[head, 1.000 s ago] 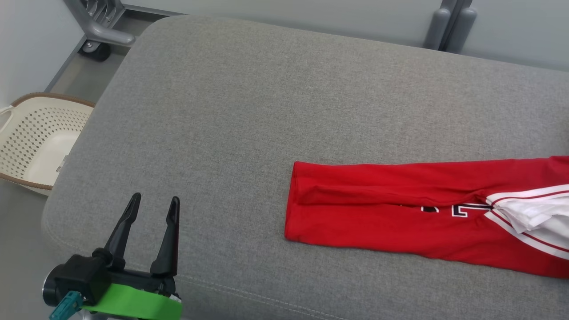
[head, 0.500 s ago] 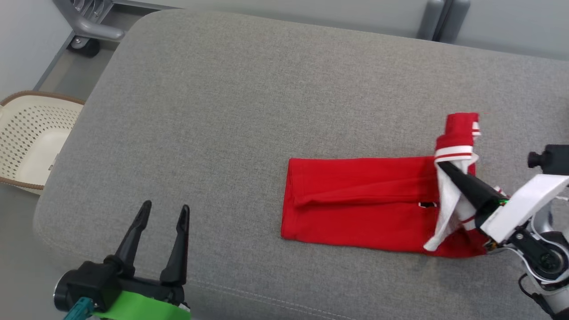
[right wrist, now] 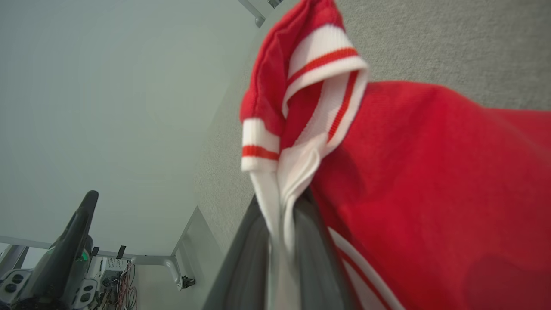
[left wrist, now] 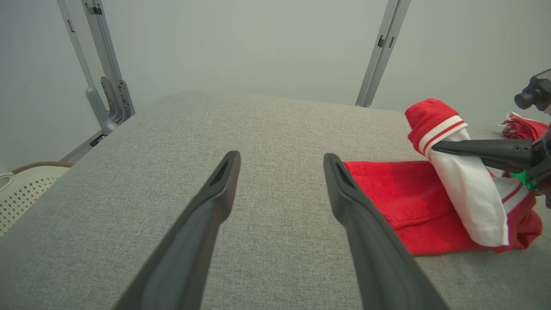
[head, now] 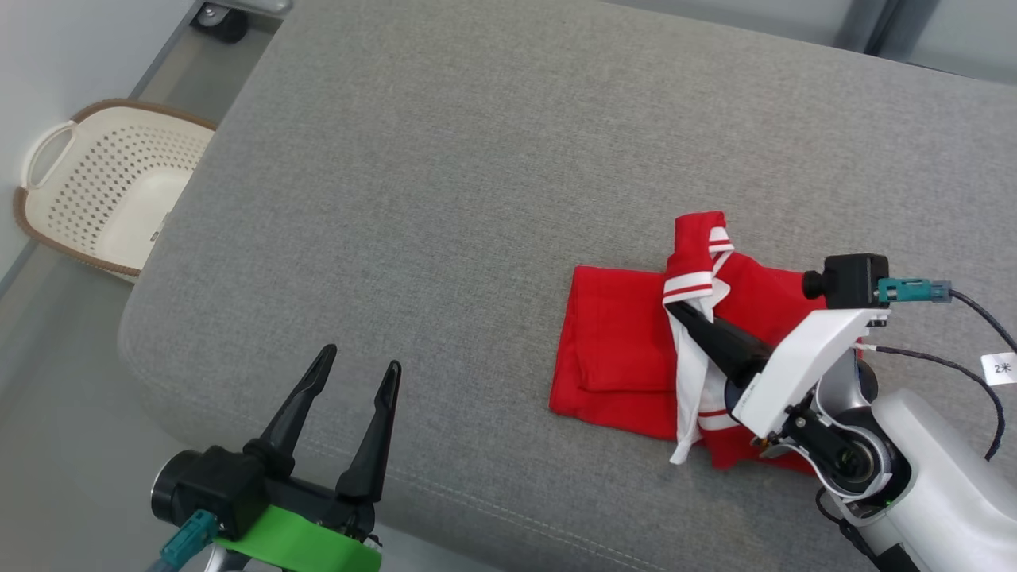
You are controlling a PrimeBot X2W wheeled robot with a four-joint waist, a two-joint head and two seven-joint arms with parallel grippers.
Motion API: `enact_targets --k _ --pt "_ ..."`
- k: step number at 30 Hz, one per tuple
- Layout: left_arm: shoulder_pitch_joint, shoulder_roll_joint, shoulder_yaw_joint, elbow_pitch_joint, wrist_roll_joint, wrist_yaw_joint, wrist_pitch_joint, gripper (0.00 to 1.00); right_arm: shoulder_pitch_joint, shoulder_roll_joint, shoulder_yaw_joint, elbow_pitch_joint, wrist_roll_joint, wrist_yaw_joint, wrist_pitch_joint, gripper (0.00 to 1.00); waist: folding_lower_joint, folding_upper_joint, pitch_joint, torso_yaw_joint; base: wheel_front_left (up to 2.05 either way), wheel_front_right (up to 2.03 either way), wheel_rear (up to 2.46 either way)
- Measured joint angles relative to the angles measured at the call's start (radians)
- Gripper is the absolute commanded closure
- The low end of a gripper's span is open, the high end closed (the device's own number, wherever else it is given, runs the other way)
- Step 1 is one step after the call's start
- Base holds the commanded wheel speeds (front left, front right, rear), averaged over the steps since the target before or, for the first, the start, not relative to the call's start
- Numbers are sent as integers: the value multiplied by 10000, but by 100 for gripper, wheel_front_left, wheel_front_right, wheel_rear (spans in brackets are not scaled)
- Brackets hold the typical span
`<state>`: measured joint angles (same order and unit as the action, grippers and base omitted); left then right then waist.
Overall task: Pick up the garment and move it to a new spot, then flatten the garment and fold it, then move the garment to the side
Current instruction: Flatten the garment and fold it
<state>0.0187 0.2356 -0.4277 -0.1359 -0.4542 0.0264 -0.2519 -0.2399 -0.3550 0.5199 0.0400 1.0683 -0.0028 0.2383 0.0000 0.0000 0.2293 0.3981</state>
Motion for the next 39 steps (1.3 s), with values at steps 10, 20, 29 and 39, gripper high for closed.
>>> enact_targets --k 10,20,29,39 --pt "-221 -307 36 332 0 -13 0 0 -610 802 470 884 -397 -274 -15 100 0 0 299 925 0 0 0" --pt "-225 -399 426 458 0 -12 0 0 -1207 1338 888 1283 -836 -255 -217 0 0 0 170 942 0 0 0" --pt "-221 -393 798 408 6 -8 0 0 -1478 1208 554 788 -1083 23 -926 0 0 0 -93 388 0 0 0" --pt "-106 -389 1290 171 6 59 0 0 -578 -272 -29 692 -1484 -389 -1191 0 0 0 -423 -443 0 0 0"
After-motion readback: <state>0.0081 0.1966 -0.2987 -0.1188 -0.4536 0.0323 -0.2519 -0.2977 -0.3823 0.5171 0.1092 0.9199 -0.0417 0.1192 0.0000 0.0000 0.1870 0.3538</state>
